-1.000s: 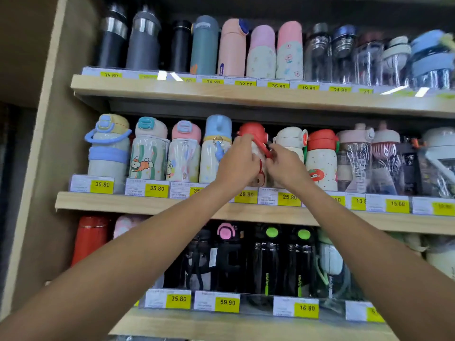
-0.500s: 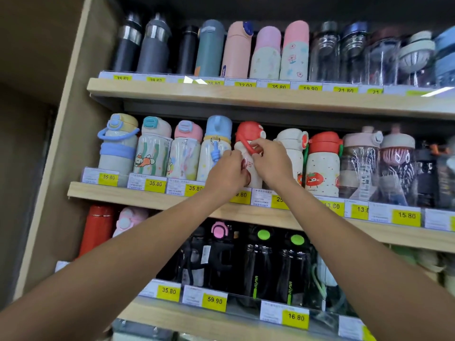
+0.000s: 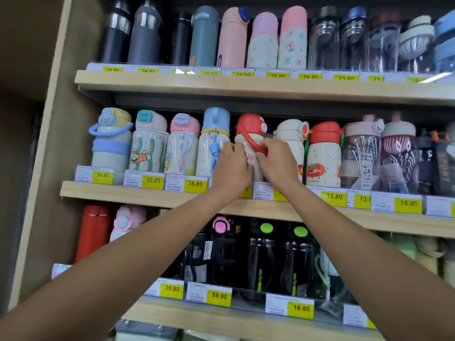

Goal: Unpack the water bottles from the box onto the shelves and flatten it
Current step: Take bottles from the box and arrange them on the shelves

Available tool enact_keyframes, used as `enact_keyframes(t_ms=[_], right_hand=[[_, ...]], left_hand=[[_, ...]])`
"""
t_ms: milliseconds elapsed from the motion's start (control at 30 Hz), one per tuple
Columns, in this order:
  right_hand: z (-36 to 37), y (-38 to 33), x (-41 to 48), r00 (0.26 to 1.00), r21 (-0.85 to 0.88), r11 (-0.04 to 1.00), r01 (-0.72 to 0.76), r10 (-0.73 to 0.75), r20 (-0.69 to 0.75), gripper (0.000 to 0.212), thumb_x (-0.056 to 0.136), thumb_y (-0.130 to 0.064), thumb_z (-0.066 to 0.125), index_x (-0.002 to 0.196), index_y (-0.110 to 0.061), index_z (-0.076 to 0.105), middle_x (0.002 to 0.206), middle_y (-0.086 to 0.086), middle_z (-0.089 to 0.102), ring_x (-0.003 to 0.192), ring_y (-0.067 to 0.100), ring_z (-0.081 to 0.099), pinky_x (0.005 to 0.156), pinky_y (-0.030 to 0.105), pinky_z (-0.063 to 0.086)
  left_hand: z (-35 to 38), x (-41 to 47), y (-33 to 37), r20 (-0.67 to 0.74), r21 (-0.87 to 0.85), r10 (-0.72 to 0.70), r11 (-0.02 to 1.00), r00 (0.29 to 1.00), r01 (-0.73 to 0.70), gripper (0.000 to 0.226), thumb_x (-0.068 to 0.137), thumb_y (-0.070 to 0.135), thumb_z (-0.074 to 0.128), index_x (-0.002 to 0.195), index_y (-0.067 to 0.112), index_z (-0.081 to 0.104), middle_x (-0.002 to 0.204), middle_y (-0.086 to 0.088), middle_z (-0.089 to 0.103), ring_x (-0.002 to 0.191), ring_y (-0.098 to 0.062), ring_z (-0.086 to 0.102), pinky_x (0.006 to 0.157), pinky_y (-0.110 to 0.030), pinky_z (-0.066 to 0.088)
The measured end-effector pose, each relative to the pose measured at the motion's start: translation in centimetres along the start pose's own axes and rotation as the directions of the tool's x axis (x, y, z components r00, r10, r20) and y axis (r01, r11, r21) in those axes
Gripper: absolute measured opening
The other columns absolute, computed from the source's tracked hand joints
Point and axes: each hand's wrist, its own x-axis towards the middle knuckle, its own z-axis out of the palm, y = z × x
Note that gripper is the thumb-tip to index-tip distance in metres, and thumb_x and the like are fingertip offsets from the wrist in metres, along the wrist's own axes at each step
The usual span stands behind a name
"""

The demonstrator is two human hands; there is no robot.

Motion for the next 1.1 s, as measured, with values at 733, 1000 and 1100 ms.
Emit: enact_keyframes(t_ms=[733, 1000, 1100], right_hand=[[2.6, -2.0, 0.4, 0.997, 0.099, 0.994, 0.042, -0.034, -0.076, 0.025, 0.091, -0.019, 0.060, 0.113, -0.011, 0.067, 0.112, 0.013, 0.054, 0.107, 0.027, 0.048, 0.092, 0.034, 0.042], [2.1, -2.9, 0.1, 0.994, 0.098, 0.992, 0.075, -0.067, -0.084, 0.022, 0.088, -0.010, 0.058, 0.106, -0.008, 0.070, 0.108, 0.013, 0.064, 0.104, 0.029, 0.053, 0.088, 0.035, 0.043], [1.8, -2.9, -0.1, 0.993, 0.112, 0.991, 0.080, -0.069, -0.097, 0.020, 0.087, -0.005, 0.057, 0.100, -0.005, 0.071, 0.103, 0.013, 0.066, 0.101, 0.030, 0.055, 0.084, 0.035, 0.044]], left_hand=[[-0.4, -0.3, -1.9, 0.002, -0.058, 0.018, 0.998, 1.000, -0.018, 0.022, 0.090, 0.017, 0.047, 0.109, 0.009, 0.051, 0.107, -0.010, 0.054, 0.089, -0.030, 0.057, 0.065, -0.037, 0.042], [-0.6, -0.1, -2.5, 0.048, -0.016, 0.043, 0.999, 0.998, -0.043, 0.013, 0.086, 0.007, 0.047, 0.097, 0.005, 0.054, 0.095, -0.014, 0.056, 0.082, -0.035, 0.058, 0.061, -0.037, 0.039], [-0.6, -0.1, -2.4, 0.049, 0.001, 0.063, 0.998, 0.997, -0.063, 0.019, 0.086, 0.003, 0.048, 0.104, 0.003, 0.055, 0.105, -0.015, 0.049, 0.082, -0.035, 0.056, 0.061, -0.036, 0.038]])
